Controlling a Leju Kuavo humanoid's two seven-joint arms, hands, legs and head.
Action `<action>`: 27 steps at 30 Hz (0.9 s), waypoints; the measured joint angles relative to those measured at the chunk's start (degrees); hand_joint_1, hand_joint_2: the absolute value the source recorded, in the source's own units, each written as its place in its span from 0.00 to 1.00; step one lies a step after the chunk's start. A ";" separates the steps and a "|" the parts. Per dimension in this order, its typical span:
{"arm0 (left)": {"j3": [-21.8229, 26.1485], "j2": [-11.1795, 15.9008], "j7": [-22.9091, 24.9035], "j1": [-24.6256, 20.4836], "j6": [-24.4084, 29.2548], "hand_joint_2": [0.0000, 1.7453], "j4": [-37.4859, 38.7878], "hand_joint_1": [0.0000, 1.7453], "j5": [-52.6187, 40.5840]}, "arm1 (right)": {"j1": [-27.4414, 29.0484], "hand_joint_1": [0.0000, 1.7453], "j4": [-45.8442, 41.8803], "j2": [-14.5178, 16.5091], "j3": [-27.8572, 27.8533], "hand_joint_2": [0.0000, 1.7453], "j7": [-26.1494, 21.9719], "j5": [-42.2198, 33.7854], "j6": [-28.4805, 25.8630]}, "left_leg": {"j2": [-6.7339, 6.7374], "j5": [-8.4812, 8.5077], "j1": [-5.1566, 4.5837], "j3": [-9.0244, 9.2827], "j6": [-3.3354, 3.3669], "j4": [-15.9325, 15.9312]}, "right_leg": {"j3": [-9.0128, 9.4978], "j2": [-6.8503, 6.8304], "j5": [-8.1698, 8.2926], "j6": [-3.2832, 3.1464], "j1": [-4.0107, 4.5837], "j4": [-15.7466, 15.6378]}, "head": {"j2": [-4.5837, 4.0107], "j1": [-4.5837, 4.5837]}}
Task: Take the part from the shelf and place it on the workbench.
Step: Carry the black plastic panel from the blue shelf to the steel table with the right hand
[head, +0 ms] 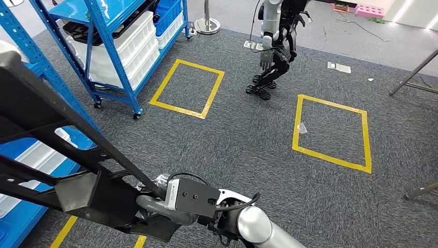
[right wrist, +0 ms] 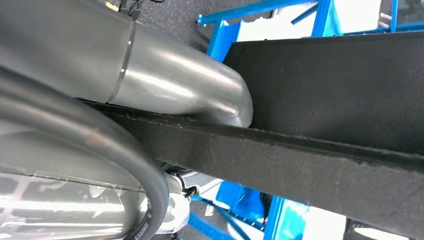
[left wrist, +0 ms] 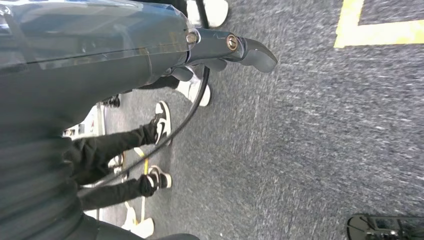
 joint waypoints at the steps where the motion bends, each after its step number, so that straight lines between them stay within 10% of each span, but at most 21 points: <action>1: -0.02 0.00 0.00 -0.01 -0.01 1.00 0.00 0.00 -0.02 | 0.01 1.00 -0.03 -0.04 -0.01 0.00 0.00 0.00 -0.02 | 0.47 -0.18 0.04 0.23 -0.17 0.00 | 1.96 -0.57 2.07 0.03 -0.05 -3.86 | 0.00 0.01; 4: -0.04 0.00 0.00 -0.01 -0.01 1.00 0.00 0.00 -0.11 | -0.09 1.00 -0.23 -0.03 -0.08 0.00 -0.03 0.01 -0.10 | 1.57 -0.72 -0.28 0.75 -1.04 0.00 | 6.76 -2.84 4.99 -0.19 0.56 -13.20 | 0.00 -0.03; 16: -0.07 -0.03 0.01 -0.07 -0.01 1.00 0.00 0.00 -0.15 | -0.01 1.00 -0.36 -0.04 -0.30 0.00 -0.05 0.02 -0.33 | 2.71 -1.01 -0.17 1.37 -2.34 -0.49 | 6.99 -1.77 4.97 -1.23 1.03 -14.24 | 0.00 -0.08; 19: -0.10 -0.04 0.01 -0.06 -0.12 1.00 0.01 0.00 -0.13 | -0.10 1.00 -0.48 0.04 -0.33 0.00 -0.09 0.14 -0.40 | -0.35 -5.64 -0.05 -2.91 -2.47 8.98 | 7.65 -0.18 5.03 -2.36 0.60 -14.64 | 0.00 -0.22; 21: -0.11 0.07 -0.41 0.17 -1.11 1.00 0.02 0.00 -0.01 | -0.15 1.00 -0.50 0.29 -0.21 0.00 -0.05 0.70 -0.58 | -3.57 -4.08 -0.15 -3.74 -2.08 8.48 | 7.77 2.69 4.81 -2.23 0.85 -14.40 | 0.00 -0.31; 23: -0.09 0.17 -0.71 0.33 -2.16 1.00 0.02 0.00 0.16 | -0.15 1.00 -0.50 0.51 -0.01 0.00 -0.01 1.16 -0.70 | -5.13 0.44 -0.06 -0.89 -1.42 0.55 | 7.68 4.90 4.69 -1.53 0.85 -14.18 | 0.00 -0.32; 27: -0.04 0.44 0.03 0.32 -2.74 1.00 -0.02 0.00 0.21 | -0.46 1.00 -0.49 0.60 0.39 0.00 -0.01 1.29 -0.73 | -3.02 0.55 -0.07 -0.58 -0.16 0.14 | 4.23 1.67 0.90 -0.78 0.70 -7.35 | 0.00 0.05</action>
